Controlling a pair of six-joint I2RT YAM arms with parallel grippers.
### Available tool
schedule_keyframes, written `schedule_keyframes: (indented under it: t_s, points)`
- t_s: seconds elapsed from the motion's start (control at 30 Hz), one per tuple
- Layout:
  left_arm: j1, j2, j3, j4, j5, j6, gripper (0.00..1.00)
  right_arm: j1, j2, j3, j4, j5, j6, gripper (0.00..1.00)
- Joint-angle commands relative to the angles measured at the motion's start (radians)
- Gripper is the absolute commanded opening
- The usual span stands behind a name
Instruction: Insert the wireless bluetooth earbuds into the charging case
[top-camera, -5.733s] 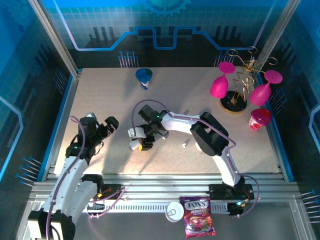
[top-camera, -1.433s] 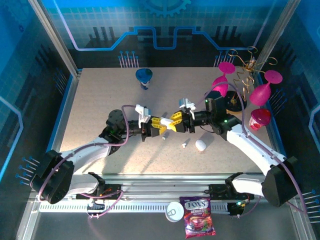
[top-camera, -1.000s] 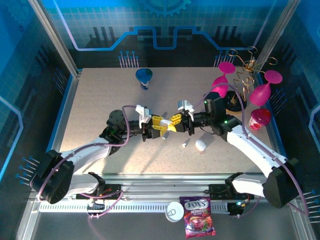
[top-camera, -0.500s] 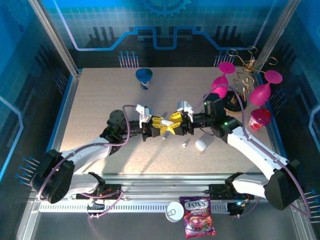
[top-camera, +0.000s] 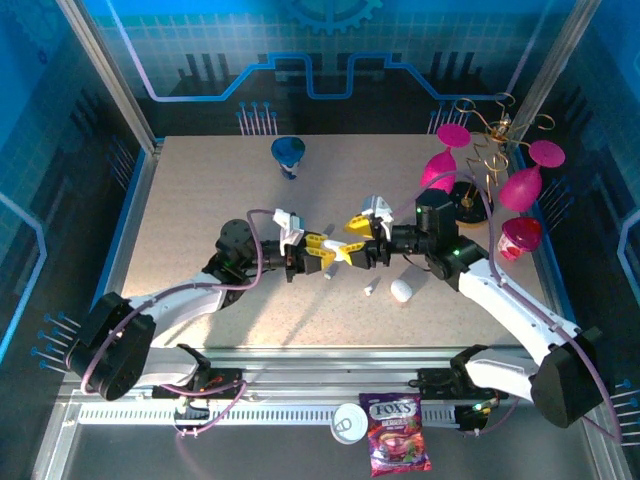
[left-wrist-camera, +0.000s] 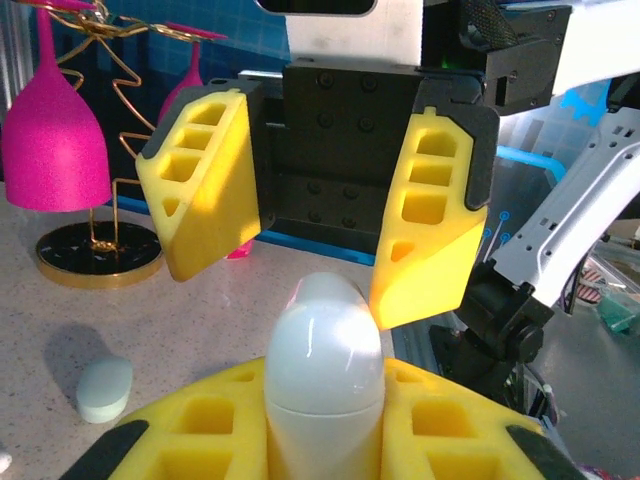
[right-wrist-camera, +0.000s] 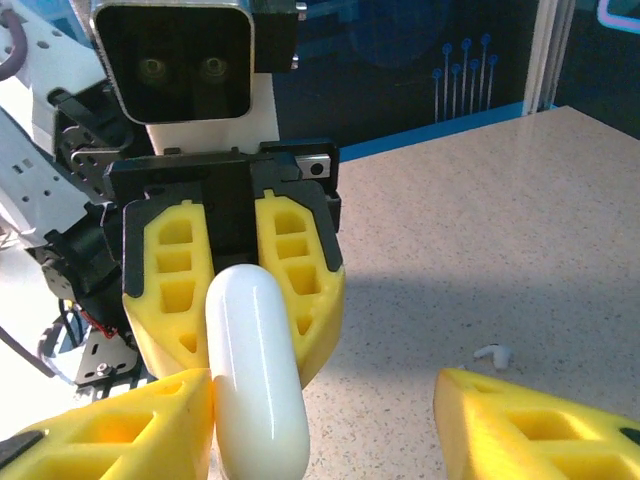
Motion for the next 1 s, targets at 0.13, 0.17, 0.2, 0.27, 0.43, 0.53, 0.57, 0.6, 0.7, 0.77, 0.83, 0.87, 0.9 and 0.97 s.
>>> schedule_keyframes:
  t_s: [0.13,0.17,0.2,0.27,0.43,0.53,0.57,0.6,0.7,0.77,0.83,0.87,0.9,0.97]
  points:
    - [-0.013,0.029,-0.049,0.193,0.086,0.033,0.00,-0.042,-0.009,0.000,0.070,0.110,0.055,0.60]
    - [-0.013,0.030,-0.051,0.193,0.087,0.043,0.00,-0.042,-0.009,0.001,0.073,0.108,0.061,0.61]
    - [-0.014,0.030,-0.050,0.185,0.082,0.044,0.00,-0.042,-0.011,0.000,0.073,0.105,0.060,0.61]
    - [-0.014,0.031,-0.052,0.186,0.078,0.051,0.00,-0.044,-0.018,0.001,0.065,0.105,0.056,0.62]
    - [-0.013,0.032,-0.058,0.194,0.062,0.064,0.00,-0.049,-0.047,0.023,-0.009,0.069,0.024,0.68]
    - [-0.014,0.046,-0.067,0.226,0.044,0.069,0.00,-0.050,-0.068,0.026,-0.019,0.000,0.017,0.70]
    - [-0.013,0.052,-0.068,0.241,0.040,0.069,0.00,-0.049,-0.071,0.029,-0.030,-0.023,0.010,0.71]
    - [-0.014,0.056,-0.068,0.257,0.032,0.063,0.00,-0.050,-0.071,0.028,-0.035,-0.044,0.004,0.74]
    - [-0.013,0.064,-0.073,0.298,0.002,0.058,0.00,-0.050,-0.085,0.008,-0.023,-0.019,0.019,0.85]
    - [-0.013,0.065,-0.084,0.319,-0.035,0.071,0.00,-0.052,-0.097,-0.007,-0.019,0.051,0.048,0.99]
    - [-0.013,0.061,-0.105,0.342,-0.078,0.106,0.00,-0.058,-0.111,-0.041,0.001,0.191,0.108,1.00]
    - [-0.013,0.058,-0.116,0.349,-0.107,0.120,0.00,-0.067,-0.119,-0.063,0.013,0.240,0.136,1.00]
    - [-0.012,0.054,-0.127,0.349,-0.132,0.130,0.00,-0.079,-0.127,-0.089,0.026,0.276,0.169,1.00]
    - [-0.012,0.050,-0.136,0.350,-0.152,0.141,0.00,-0.102,-0.143,-0.132,0.030,0.337,0.231,1.00]
